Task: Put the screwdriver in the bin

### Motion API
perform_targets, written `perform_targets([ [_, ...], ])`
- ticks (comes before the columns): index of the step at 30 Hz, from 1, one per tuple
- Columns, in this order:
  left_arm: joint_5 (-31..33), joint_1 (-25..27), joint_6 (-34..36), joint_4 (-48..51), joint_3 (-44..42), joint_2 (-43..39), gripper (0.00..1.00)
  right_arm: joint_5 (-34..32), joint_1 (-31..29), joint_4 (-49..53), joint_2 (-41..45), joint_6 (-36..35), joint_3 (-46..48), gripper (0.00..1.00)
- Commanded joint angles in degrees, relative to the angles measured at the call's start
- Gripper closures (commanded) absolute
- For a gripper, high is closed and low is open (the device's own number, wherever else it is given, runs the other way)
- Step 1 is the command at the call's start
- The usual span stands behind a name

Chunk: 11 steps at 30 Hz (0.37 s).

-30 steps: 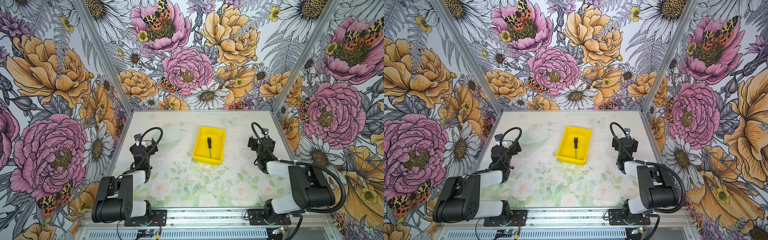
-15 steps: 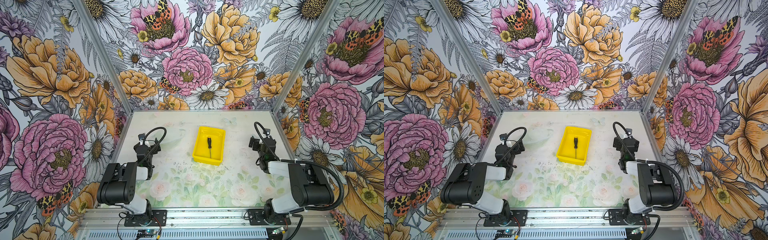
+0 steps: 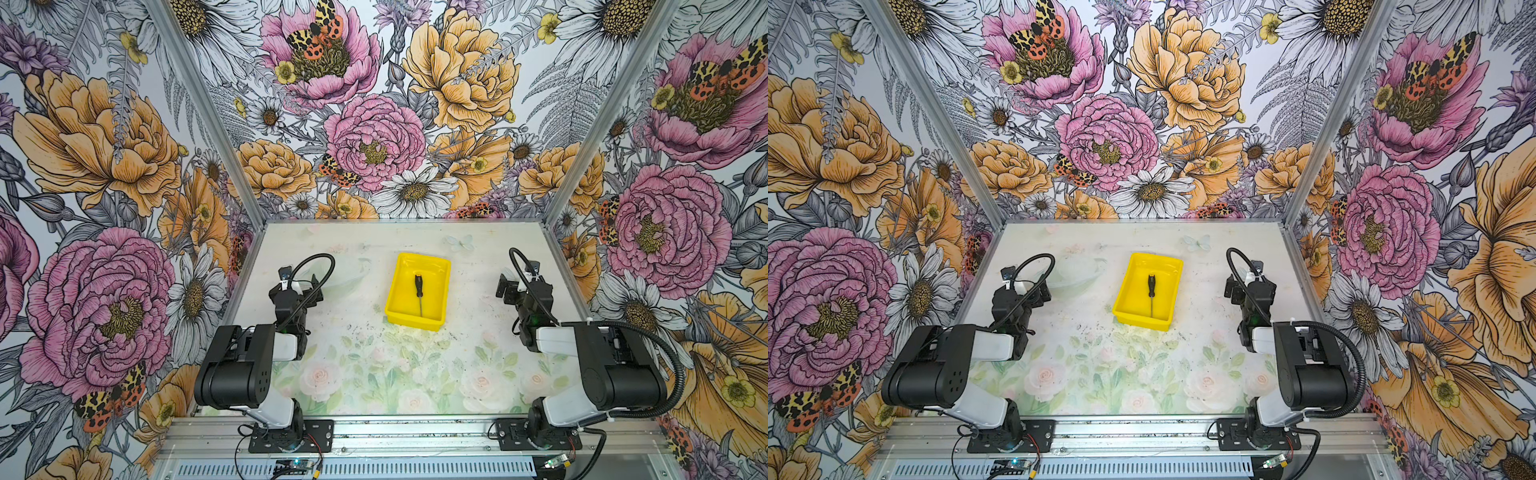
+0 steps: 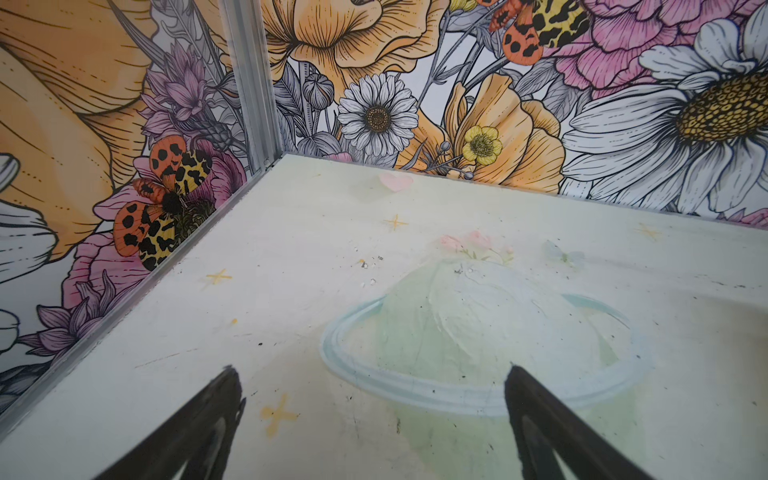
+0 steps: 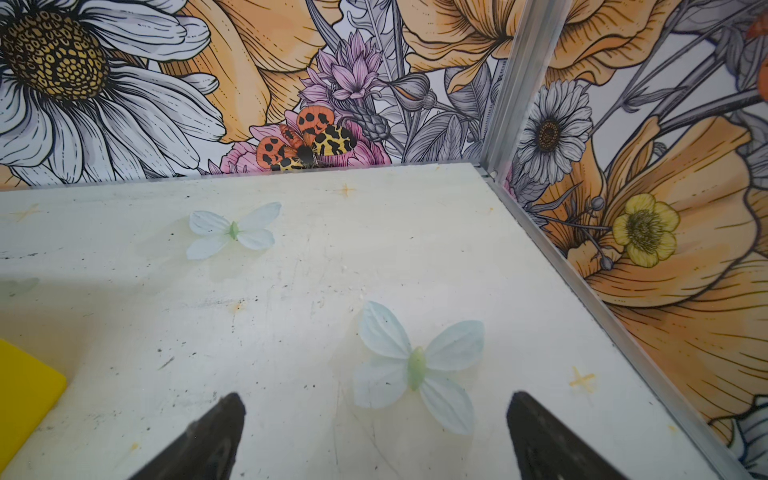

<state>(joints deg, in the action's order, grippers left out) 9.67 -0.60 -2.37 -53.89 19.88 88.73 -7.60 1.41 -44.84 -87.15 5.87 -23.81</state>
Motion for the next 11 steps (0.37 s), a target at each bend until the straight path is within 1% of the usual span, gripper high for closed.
perform_targets([
  [1,1.81,0.64,1.26,-1.96,0.6,0.0,0.01,0.92,-0.36,-2.14,-0.71,-0.77,0.08,0.01],
  [2,1.84,1.1,1.6,-1.84,0.75,0.12,0.01,0.99,-0.34,-2.17,-0.71,-0.78,0.14,0.01],
  [3,4.38,1.66,2.04,-1.74,0.86,0.15,0.01,1.05,-0.36,-2.23,-0.65,-0.78,0.17,0.01],
  [6,2.86,1.55,2.4,-0.41,1.55,0.07,0.01,1.11,-0.35,-2.7,-0.47,-0.77,0.52,0.01],
  [11,2.9,1.68,2.55,-0.6,1.39,0.13,0.01,1.15,-0.36,-2.88,-0.38,-0.85,0.58,0.01],
])
